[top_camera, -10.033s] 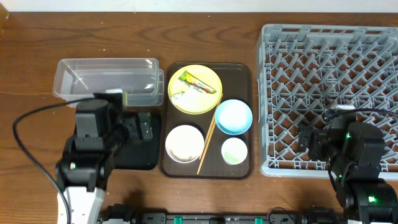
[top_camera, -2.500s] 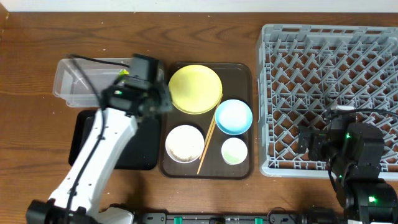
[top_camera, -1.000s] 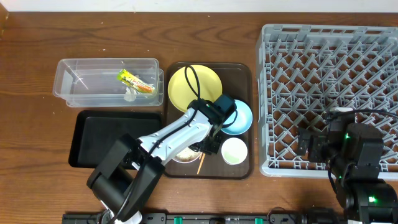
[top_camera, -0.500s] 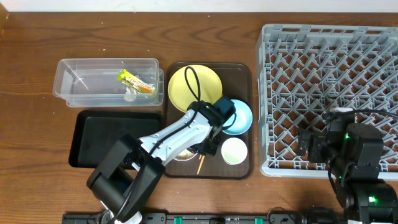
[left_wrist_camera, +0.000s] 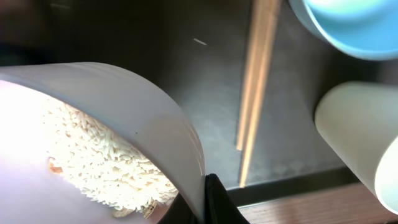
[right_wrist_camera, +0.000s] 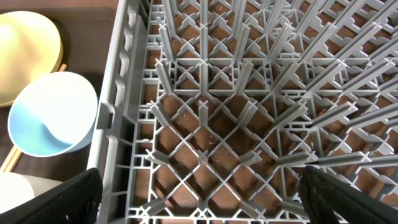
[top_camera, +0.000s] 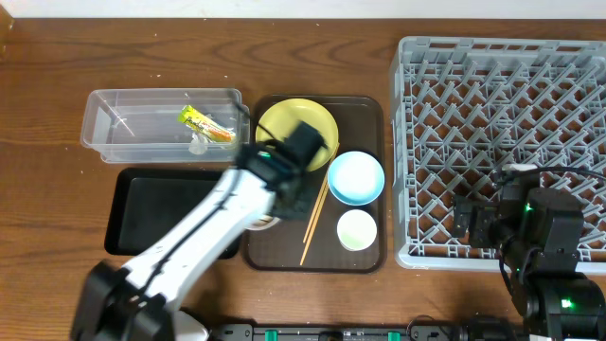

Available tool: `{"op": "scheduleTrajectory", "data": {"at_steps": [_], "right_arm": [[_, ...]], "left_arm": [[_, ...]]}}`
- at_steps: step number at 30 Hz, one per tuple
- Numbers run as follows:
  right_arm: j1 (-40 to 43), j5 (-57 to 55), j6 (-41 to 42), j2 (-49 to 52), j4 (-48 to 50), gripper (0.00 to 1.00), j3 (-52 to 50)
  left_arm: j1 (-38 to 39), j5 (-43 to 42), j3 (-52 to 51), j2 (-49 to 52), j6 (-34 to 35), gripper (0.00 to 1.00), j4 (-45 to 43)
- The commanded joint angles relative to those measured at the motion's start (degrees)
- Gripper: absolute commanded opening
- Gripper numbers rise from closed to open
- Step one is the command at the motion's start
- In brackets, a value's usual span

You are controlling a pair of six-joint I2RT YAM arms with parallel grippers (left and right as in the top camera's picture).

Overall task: Sort waste into correct bins and load items into the dishwasher rack
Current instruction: 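Tip the white bowl over the black tray to dump the rice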

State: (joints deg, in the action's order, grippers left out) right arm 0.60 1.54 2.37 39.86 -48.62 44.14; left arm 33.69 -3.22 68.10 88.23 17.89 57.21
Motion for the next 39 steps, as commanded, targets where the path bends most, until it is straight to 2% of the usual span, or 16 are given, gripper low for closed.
{"op": "scheduleTrajectory", "data": {"at_steps": [1,8,20,23,29,32,39], "right_arm": [[-0.24,0.28,0.59,-0.09,-0.07,0.99,1.11],[-0.24,0.26,0.59,-0.09,-0.15,0.99,1.11],[-0.24,0.26,0.59,-0.09,-0.28,0.99,1.11],[-0.24,0.26,0.59,-0.09,-0.28,0.99,1.11],[-0.24,0.26,0.59,-0.09,-0.28,0.99,1.11],[-0.24,0.26,0.59,-0.09,-0.28,0.99,1.11],[-0.24,0.26,0.59,-0.09,-0.31,0.99,1.11]], "left_arm": [[-5.92,-3.37,1.46,-3.89,-3.61,0.06,0.61],[-23.21,-25.42,-0.39,-5.31,-13.88,0.06,0.81],[-51.65,-60.67,-11.04,-2.08,-30.62,0.06,0.37],[-57.22,-68.08,-12.9,-0.52,-31.39,0.06,0.37],[-64.35,-74.77,-14.64,3.78,-31.34,0.06,0.7],[-65.77,-78.05,-14.67,5.66,-31.26,0.06,1.07],[-66.16,-84.52,-14.69,7.19,-26.18,0.06,1.03]]}}
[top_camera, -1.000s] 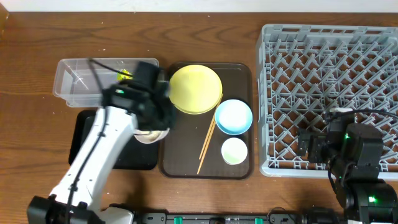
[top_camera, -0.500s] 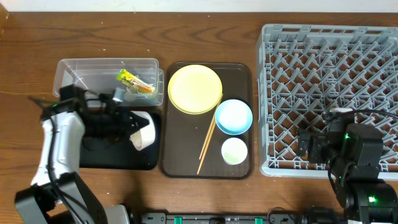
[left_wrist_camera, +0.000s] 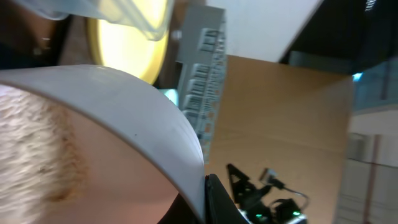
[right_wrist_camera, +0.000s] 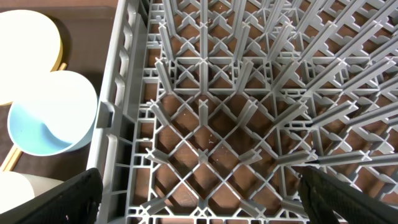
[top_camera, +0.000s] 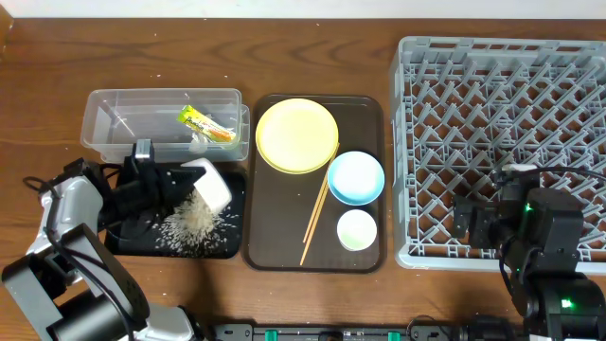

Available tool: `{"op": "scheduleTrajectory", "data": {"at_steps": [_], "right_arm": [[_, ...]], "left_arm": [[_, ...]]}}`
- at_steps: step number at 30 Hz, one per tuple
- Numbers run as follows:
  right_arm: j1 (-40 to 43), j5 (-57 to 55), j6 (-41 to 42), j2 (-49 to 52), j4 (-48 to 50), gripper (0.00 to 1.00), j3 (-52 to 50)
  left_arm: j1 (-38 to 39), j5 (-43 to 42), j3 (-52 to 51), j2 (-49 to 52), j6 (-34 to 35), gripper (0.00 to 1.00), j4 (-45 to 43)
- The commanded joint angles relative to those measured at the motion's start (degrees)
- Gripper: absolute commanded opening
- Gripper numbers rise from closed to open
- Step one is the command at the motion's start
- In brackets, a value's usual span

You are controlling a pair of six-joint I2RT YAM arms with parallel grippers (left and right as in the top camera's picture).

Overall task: Sort waste into correct bins and load items into the dishwasher rack
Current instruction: 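Tip the white bowl over the black tray to dump the rice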

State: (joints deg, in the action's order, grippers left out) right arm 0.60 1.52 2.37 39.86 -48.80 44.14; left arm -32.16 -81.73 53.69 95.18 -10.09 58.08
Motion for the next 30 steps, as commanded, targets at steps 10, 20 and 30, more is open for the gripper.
{"op": "scheduleTrajectory", "data": {"at_steps": [10,20,30], "right_arm": [[-0.24,0.28,0.59,-0.09,-0.15,0.99,1.11],[-0.24,0.28,0.57,-0.09,-0.31,0.99,1.11],[-0.26,0.28,0.57,-0.09,-0.35,0.99,1.11]], "left_arm": [[-0.35,-7.82,-0.28,0.24,7.69,0.06,0.15],[-3.48,-2.01,-0.28,0.24,9.33,0.06,-2.01],[-8.2,2.84,-0.22,0.24,11.17,0.06,-1.79]]}}
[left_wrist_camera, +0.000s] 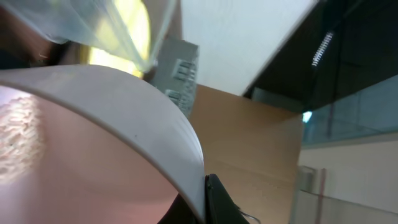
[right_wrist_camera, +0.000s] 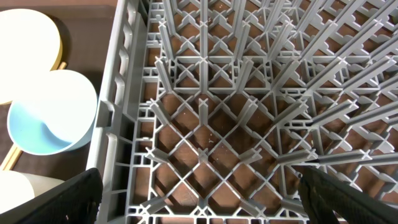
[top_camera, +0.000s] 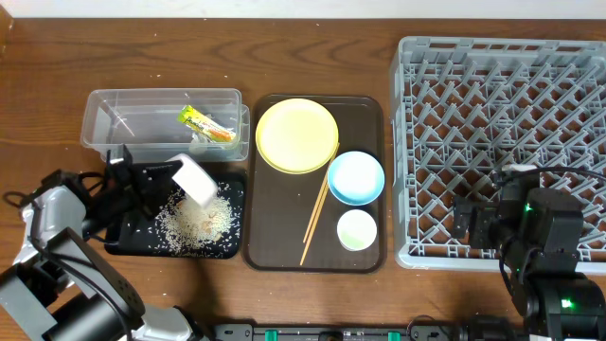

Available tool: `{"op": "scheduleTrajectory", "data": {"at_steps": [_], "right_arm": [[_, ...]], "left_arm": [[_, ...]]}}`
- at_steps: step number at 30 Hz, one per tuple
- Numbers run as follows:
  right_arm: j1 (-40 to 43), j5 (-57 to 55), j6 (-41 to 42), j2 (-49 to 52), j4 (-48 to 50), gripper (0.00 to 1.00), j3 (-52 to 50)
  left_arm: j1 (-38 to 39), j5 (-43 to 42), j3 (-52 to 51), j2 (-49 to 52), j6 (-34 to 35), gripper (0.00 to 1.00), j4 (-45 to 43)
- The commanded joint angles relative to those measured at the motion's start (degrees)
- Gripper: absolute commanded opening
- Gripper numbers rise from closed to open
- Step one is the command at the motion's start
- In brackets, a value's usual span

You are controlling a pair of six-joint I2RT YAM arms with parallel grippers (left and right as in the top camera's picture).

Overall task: Sort waste into correct bins and load items into the dishwasher rack
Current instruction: 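Tip the white bowl over the black tray to dump the rice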

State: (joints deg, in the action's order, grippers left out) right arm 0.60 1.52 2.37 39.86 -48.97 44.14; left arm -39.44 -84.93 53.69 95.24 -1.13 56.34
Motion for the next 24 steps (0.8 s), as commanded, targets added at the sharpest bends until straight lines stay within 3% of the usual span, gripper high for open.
{"op": "scheduleTrajectory", "data": {"at_steps": [1,5,9,12,17,21,24], "right_arm": [[-0.24,0.28,0.59,-0.09,-0.17,0.99,1.11],[-0.24,0.28,0.59,-0.09,-0.17,0.99,1.11],[-0.24,0.28,0.59,-0.09,-0.17,0.99,1.11],[-0.24,0.28,0.59,-0.09,-0.17,0.99,1.11],[-0.24,0.28,0.57,-0.09,-0.26,0.99,1.11],[-0.24,0.28,0.59,-0.09,-0.46,0.99,1.11],[-0.24,0.28,0.59,-0.09,-0.55,0.99,1.11]], "left_arm": [[-1.25,8.13,-0.22,0.17,3.56,0.06,-0.02],[-1.31,-5.22,-0.22,0.17,-8.37,0.06,1.49],[-1.38,1.81,-0.22,0.24,-2.47,0.06,-0.09],[-1.38,-3.23,-0.22,0.22,-8.31,0.06,0.04],[-1.42,-3.58,-0.22,0.24,-6.73,0.06,-0.37],[-1.2,-3.67,-0.17,0.13,-11.43,0.06,-0.35],[-1.66,2.27,-0.17,0.13,-4.11,0.06,-0.44]]}}
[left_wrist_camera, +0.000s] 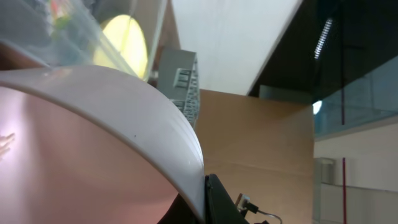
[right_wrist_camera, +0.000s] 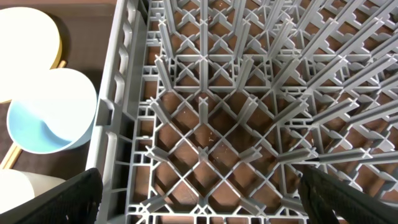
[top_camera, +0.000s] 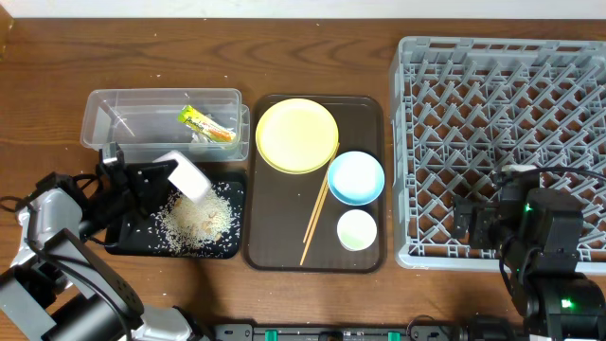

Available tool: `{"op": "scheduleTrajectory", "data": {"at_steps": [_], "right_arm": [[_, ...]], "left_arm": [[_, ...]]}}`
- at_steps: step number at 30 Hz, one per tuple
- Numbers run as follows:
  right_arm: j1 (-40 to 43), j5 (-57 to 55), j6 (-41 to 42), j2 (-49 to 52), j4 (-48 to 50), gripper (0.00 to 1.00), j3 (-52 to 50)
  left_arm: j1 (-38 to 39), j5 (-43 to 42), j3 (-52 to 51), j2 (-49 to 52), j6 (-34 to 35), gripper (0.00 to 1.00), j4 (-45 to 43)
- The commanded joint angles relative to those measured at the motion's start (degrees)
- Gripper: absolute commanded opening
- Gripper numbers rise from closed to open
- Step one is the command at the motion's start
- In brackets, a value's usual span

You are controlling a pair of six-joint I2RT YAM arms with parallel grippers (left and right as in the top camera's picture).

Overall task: Sort waste into correct bins and load items into the dishwasher rack
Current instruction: 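Tip the white bowl over the black tray to dump the rice, then carry the emptied white bowl back toward the brown tray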

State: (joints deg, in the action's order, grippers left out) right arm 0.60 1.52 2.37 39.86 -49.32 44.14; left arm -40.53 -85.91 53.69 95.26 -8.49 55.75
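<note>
My left gripper point(top_camera: 156, 180) is shut on the rim of a white bowl point(top_camera: 187, 176). The bowl is tipped on its side above the black tray point(top_camera: 128, 242), where a pile of rice point(top_camera: 194, 220) lies. In the left wrist view the bowl point(left_wrist_camera: 93, 155) fills the frame and shows almost no rice; one black finger point(left_wrist_camera: 217, 199) presses its rim. My right gripper point(right_wrist_camera: 199, 199) hangs open over the front left of the grey dishwasher rack point(top_camera: 502, 133), holding nothing.
A clear container point(top_camera: 114, 128) with a green-orange wrapper point(top_camera: 206, 125) stands behind the black tray. The brown tray point(top_camera: 365, 114) carries a yellow plate point(top_camera: 296, 135), a blue bowl point(top_camera: 355, 177), a pale cup point(top_camera: 357, 229) and chopsticks point(top_camera: 314, 220).
The tipped bowl has shifted slightly left and back over the black tray. Its inside now shows hardly any rice. The right arm has not moved.
My left gripper was shut on the rice-filled bowl at the brown tray. Then the bowl was tipped over the black tray with rice spilling out. Then a rice pile lay there, and now the bowl looks nearly emptied.
</note>
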Motion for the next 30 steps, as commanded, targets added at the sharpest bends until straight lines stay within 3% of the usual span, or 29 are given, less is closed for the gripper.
{"op": "scheduleTrajectory", "data": {"at_steps": [1,3,9,11,21,30], "right_arm": [[-0.24,0.28,0.57,-0.09,-0.2,0.99,1.11],[-0.24,0.28,0.59,-0.09,-0.22,0.99,1.11],[-0.24,0.28,0.57,-0.09,-0.24,0.99,1.11],[-0.24,0.28,0.59,-0.09,-0.24,0.99,1.11],[-0.24,0.28,0.57,-0.09,-0.39,0.99,1.11],[-0.24,0.28,0.59,-0.09,-0.35,0.99,1.11]], "left_arm": [[-0.55,1.81,-0.17,0.11,2.73,0.06,0.17],[-0.37,-4.26,-0.17,0.09,-2.62,0.06,0.35],[-0.57,2.32,-0.17,0.11,3.06,0.06,0.0],[-0.15,-1.75,-0.17,0.11,0.31,0.06,0.09],[3.89,-1.29,-0.17,-1.73,-1.16,0.06,1.01],[20.76,20.94,2.01,-11.47,1.95,0.06,-0.44]]}}
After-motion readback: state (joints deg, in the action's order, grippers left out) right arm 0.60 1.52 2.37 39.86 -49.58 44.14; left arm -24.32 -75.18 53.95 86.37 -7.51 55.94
